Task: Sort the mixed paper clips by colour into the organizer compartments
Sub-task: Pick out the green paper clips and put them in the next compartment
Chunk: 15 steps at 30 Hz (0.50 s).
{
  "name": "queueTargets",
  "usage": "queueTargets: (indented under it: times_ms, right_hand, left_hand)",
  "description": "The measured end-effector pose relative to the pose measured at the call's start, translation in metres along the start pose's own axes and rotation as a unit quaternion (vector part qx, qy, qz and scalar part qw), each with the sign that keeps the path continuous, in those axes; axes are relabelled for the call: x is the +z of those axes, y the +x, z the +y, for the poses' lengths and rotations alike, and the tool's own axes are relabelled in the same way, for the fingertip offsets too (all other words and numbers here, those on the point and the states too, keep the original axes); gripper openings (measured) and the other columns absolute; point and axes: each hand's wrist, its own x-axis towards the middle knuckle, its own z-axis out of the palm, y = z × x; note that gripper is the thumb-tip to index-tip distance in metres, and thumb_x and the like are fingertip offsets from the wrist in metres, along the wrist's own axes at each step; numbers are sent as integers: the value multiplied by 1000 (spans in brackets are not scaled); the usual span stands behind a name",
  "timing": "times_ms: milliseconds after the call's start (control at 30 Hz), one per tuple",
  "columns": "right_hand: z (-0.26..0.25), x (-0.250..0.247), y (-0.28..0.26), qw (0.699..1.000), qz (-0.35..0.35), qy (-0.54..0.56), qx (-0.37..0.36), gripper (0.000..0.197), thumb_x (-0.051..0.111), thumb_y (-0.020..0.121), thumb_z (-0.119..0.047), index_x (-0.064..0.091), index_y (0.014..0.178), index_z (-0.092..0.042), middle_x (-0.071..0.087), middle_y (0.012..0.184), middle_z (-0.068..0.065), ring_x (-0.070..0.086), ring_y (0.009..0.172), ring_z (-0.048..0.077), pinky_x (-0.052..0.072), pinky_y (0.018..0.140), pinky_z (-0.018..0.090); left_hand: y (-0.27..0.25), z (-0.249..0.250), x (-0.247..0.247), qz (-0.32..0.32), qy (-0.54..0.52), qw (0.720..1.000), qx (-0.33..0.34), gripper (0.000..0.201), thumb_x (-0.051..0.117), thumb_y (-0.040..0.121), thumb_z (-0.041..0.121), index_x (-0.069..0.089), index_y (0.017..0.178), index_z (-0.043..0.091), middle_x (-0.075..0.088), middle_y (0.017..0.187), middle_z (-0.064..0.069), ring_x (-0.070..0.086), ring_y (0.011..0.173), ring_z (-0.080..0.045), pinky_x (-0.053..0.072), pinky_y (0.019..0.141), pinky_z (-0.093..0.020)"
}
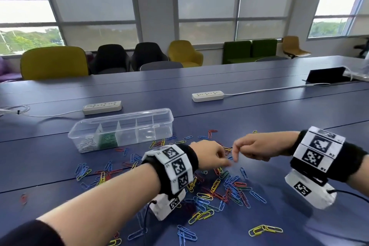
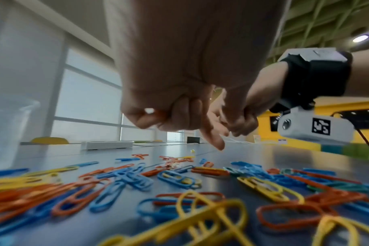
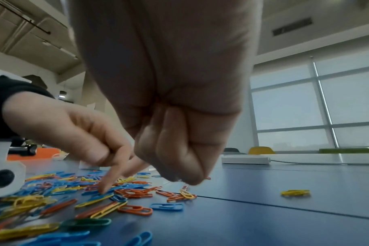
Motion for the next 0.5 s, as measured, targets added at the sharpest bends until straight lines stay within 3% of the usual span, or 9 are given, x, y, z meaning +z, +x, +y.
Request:
queueTargets:
  times_ms: [100,167,233,333,433,500]
  right_hand:
    - [2,3,-8,996,-62,-51,-44,18,51,94,-16,61,86,-28,42,54,-8,31,45,5,29,44,18]
    - [1,10,-11,991,-80,-98,-52,3,66,86,-26,63,87,-25,49,47,-15,36,45,4,28,47,16]
    - [0,18,-8,983,-70,-162,-41,18,73,79,-33,64,89,-21,50,43,-22,43,44,-2,30,45,11]
    - [0,24,-2,975,-45,-211,-43,17,75,77,-33,63,84,-22,49,42,-29,46,47,-9,32,45,9]
    - [2,24,0,974,-26,-223,-44,15,72,79,-35,61,81,-24,50,44,-28,47,48,-9,32,46,9]
    - [5,26,-1,973,-12,-225,-40,13,68,81,-34,61,81,-24,53,49,-17,47,49,-8,33,47,10]
  left_hand:
    - [6,4,8,12,67,998,4,26,66,82,42,67,100,24,62,110,4,53,110,-19,30,94,-39]
    - [9,4,9,7,80,997,-5,23,69,81,39,69,96,23,65,106,4,55,107,-18,29,91,-39]
    - [9,4,9,-6,89,996,-11,23,67,83,38,71,97,21,68,104,3,57,105,-18,29,88,-38]
    - [6,5,6,-23,80,996,-12,23,63,87,36,70,101,19,67,107,1,57,103,-18,30,84,-35]
    - [-3,1,-3,-27,-16,999,-9,24,56,92,26,64,107,9,66,104,-7,54,82,-16,36,68,-20]
    - [-13,-6,-9,-25,-107,994,-6,25,54,94,24,61,108,4,60,82,-1,46,60,-9,35,49,-9]
